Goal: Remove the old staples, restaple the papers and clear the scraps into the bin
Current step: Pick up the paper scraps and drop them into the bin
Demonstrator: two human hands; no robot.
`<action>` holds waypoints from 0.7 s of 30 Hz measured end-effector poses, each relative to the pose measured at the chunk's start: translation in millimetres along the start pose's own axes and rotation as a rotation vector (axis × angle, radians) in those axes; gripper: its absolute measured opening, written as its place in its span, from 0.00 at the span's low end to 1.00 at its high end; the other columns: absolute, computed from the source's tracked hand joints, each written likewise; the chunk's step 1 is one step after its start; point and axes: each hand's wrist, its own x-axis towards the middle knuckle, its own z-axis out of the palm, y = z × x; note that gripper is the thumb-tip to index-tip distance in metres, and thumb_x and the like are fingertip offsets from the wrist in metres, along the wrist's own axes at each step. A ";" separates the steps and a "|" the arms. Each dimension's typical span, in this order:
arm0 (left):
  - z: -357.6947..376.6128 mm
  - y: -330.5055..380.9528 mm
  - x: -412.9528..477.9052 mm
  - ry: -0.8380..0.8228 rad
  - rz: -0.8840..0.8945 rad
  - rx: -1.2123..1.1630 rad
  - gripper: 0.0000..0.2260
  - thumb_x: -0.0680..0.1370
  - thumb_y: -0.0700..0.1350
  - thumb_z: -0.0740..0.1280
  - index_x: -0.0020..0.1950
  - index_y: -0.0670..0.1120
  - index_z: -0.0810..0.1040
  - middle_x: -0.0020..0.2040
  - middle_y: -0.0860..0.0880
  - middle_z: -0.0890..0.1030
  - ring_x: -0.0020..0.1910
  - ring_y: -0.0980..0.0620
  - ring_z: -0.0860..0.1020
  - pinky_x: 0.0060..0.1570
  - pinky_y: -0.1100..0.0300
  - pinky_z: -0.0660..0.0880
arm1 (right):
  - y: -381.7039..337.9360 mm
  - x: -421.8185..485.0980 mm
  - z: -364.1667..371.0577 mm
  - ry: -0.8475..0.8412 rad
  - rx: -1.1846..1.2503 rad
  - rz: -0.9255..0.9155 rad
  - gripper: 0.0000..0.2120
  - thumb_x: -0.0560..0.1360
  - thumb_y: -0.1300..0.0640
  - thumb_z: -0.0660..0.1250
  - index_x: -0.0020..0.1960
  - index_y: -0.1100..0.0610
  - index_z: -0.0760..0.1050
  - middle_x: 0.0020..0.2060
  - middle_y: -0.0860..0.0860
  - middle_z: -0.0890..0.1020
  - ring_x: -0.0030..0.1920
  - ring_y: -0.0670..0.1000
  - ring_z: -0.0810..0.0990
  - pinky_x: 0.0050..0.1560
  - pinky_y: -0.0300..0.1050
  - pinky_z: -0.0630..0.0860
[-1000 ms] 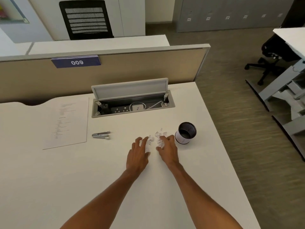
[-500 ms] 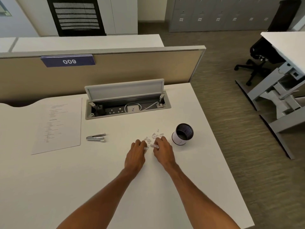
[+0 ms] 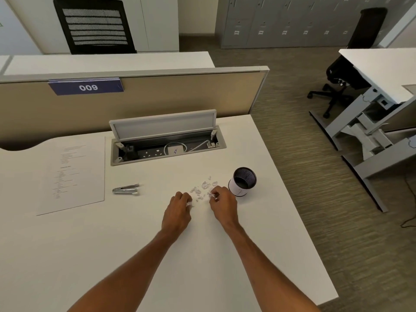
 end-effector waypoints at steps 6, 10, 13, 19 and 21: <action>0.3 -1.8 -3.3 0.014 0.015 -0.033 0.06 0.87 0.41 0.64 0.59 0.46 0.80 0.58 0.47 0.79 0.55 0.42 0.79 0.46 0.48 0.80 | -18.9 17.0 -38.3 0.161 0.116 -0.097 0.06 0.78 0.66 0.71 0.48 0.56 0.82 0.44 0.49 0.84 0.42 0.47 0.82 0.43 0.44 0.82; -0.6 -2.8 -4.2 -0.002 0.007 -0.058 0.05 0.87 0.42 0.65 0.58 0.47 0.81 0.58 0.49 0.78 0.55 0.44 0.78 0.49 0.48 0.80 | -23.5 40.3 -84.2 0.307 0.100 -0.109 0.06 0.78 0.66 0.71 0.48 0.56 0.83 0.44 0.49 0.84 0.41 0.48 0.82 0.42 0.36 0.77; 0.0 -2.9 -3.8 0.000 0.001 -0.086 0.03 0.85 0.41 0.71 0.57 0.48 0.82 0.56 0.51 0.79 0.53 0.47 0.78 0.48 0.49 0.80 | -8.2 57.8 -108.2 0.256 -0.084 -0.019 0.05 0.79 0.65 0.71 0.51 0.56 0.83 0.47 0.52 0.83 0.45 0.52 0.81 0.44 0.44 0.75; 3.6 9.7 3.9 -0.019 -0.020 -0.096 0.06 0.83 0.36 0.71 0.53 0.47 0.84 0.53 0.51 0.80 0.47 0.46 0.80 0.45 0.51 0.78 | 6.0 72.0 -115.8 0.001 -0.418 -0.037 0.08 0.77 0.67 0.71 0.54 0.60 0.84 0.50 0.57 0.86 0.50 0.61 0.84 0.43 0.46 0.72; 4.8 14.5 6.0 -0.025 -0.027 -0.099 0.06 0.83 0.36 0.71 0.52 0.47 0.84 0.52 0.52 0.81 0.47 0.47 0.80 0.45 0.52 0.78 | 5.9 71.7 -114.0 -0.008 -0.424 -0.039 0.08 0.76 0.67 0.70 0.54 0.60 0.84 0.49 0.57 0.86 0.50 0.61 0.84 0.43 0.46 0.74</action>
